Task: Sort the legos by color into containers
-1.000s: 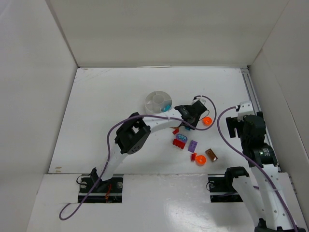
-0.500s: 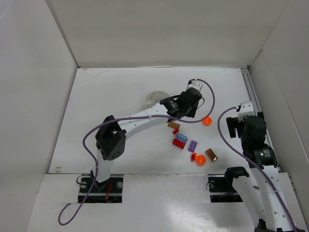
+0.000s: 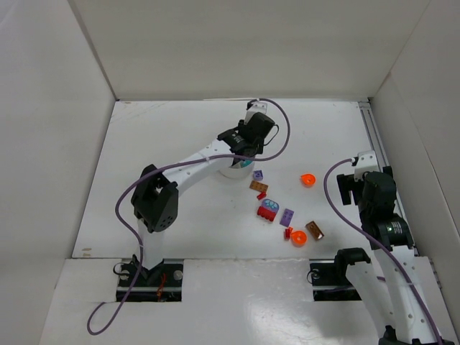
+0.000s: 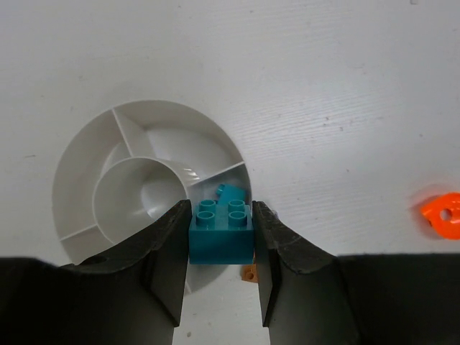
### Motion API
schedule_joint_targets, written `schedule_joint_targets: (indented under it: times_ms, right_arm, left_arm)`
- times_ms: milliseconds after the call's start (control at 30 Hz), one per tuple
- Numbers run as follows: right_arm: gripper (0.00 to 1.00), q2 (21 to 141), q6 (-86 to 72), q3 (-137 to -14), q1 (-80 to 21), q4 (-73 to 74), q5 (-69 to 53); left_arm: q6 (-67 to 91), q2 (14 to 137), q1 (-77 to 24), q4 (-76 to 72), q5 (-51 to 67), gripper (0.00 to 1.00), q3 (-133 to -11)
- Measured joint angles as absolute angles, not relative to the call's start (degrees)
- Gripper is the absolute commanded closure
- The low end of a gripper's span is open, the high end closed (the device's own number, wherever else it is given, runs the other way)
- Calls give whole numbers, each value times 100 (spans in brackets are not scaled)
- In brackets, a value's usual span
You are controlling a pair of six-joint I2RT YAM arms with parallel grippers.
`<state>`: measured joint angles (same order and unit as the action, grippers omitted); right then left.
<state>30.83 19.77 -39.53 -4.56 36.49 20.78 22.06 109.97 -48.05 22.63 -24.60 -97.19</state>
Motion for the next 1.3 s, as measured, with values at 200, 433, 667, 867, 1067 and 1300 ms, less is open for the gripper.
schedule_joint_targets:
  times_ms: [200, 433, 667, 867, 1067, 1300]
  right_arm:
    - [1, 3083, 1977, -3953, -456, 3649, 2080]
    - [1, 3142, 1977, -3953, -456, 3647, 2082]
    - [1, 3153, 1977, -3953, -456, 3649, 2082]
    - [1, 3153, 1977, -3953, -456, 3649, 2082]
    - [1, 3153, 1979, -3953, -456, 3645, 2082]
    - [1, 3153, 1977, -3953, -456, 3647, 2082]
  left_arm:
    - [2211, 10997, -4705, 2250, -2665, 80, -9526]
    - [2217, 10997, -4713, 2075, -2751, 71, -9424]
    - [2231, 10956, -4713, 1890, -2727, 70, -9312]
    - [2099, 10704, -4713, 1651, -2351, 70, -8768]
    - [1911, 10610, -4716, 1487, -2222, 68, -8632]
    - [1894, 10656, -4716, 1538, -2349, 52, -8639]
